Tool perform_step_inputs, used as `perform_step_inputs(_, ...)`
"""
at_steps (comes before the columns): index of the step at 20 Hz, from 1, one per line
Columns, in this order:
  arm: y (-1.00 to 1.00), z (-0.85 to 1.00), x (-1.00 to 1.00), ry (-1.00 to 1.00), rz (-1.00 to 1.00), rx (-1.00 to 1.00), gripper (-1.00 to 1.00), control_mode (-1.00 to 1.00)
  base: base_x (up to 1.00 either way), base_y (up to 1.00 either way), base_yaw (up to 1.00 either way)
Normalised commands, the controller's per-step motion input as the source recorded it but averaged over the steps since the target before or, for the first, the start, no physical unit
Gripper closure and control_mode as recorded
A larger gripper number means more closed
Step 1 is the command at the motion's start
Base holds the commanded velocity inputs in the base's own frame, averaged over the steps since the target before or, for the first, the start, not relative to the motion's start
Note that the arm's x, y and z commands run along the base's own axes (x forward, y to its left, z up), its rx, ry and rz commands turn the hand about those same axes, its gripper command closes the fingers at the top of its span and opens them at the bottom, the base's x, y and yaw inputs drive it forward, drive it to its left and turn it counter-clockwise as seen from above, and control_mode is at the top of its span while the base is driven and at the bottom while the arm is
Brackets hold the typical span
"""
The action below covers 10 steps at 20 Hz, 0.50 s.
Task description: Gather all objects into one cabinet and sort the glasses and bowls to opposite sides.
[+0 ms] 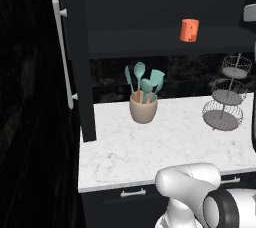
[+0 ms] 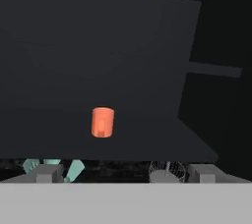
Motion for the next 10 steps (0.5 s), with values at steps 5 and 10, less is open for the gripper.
perform_step_inputs(5,0.03,0.0,0.02,0.0,0.0,-0.02,-1.0,-1.0,0.0,0.0,0.0)
perform_step_inputs(10,-0.02,-0.44,0.2,0.01,0.0,-0.04,-1.0,-1.0,0.0,0.0,0.0)
